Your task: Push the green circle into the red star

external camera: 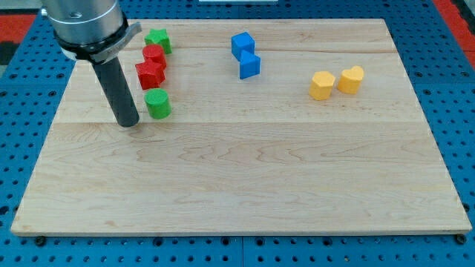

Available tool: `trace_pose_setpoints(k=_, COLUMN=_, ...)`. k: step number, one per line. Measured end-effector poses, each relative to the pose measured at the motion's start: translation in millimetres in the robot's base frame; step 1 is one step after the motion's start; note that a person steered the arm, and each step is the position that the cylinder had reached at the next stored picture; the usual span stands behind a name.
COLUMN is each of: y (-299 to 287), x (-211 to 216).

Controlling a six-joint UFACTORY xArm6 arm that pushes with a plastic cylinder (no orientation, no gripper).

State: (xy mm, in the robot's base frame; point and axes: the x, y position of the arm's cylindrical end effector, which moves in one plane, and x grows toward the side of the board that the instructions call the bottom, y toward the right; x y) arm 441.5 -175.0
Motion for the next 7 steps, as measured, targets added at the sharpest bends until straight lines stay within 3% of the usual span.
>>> trace_pose_setpoints(k=2, y=30.4, x=44.1)
trace_pose_setpoints(k=7, y=54.1, x=-0.5)
